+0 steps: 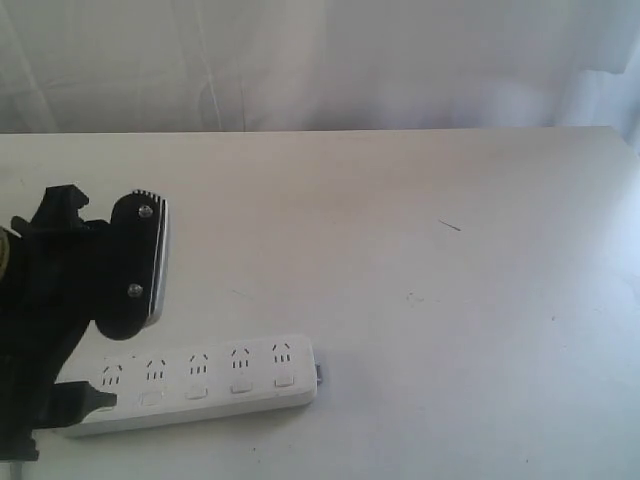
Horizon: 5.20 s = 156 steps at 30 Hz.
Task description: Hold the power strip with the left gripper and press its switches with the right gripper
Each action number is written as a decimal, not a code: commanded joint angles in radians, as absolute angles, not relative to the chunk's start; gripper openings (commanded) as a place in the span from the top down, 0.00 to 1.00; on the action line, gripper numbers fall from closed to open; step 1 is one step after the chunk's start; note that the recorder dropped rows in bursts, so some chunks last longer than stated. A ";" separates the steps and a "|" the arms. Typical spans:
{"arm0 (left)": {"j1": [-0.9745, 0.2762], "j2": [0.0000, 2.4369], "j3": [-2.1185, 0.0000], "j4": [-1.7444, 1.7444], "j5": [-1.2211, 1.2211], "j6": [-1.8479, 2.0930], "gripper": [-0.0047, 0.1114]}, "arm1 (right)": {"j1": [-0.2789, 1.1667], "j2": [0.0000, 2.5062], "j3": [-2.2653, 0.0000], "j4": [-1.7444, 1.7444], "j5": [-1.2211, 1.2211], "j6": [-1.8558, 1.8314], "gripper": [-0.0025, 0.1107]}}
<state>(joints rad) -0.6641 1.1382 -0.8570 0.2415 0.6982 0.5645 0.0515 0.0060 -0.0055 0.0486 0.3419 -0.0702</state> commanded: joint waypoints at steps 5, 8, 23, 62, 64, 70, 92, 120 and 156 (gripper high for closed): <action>-0.668 1.299 -0.864 0.310 0.879 0.521 0.24 | 0.049 0.000 0.000 0.051 0.337 -0.076 0.98; -0.660 1.375 -0.872 0.368 0.870 0.520 0.24 | 0.049 0.000 0.000 0.051 0.337 -0.076 0.98; -0.638 1.454 -0.888 0.436 0.757 0.470 0.24 | 0.049 0.000 0.000 0.051 0.337 -0.076 0.98; -0.638 1.455 -0.886 0.454 0.623 0.340 0.05 | 0.049 0.000 0.000 0.051 0.335 -0.076 0.98; -0.638 1.455 -0.886 0.450 0.628 0.302 0.05 | 0.049 0.000 0.000 0.051 0.335 -0.076 0.98; -0.638 1.456 -0.886 0.448 0.659 0.310 0.05 | 0.049 0.000 0.000 0.051 0.337 -0.076 0.98; -0.330 1.494 -0.862 0.075 0.669 0.846 0.06 | 0.049 0.000 0.000 0.051 0.337 -0.076 0.98; -0.264 1.637 -0.768 0.045 0.483 0.876 0.06 | 0.049 0.000 0.000 0.051 0.337 -0.076 0.98; -0.264 1.716 -0.768 -0.028 0.297 0.871 0.19 | 0.049 0.000 0.000 0.051 0.337 -0.076 0.98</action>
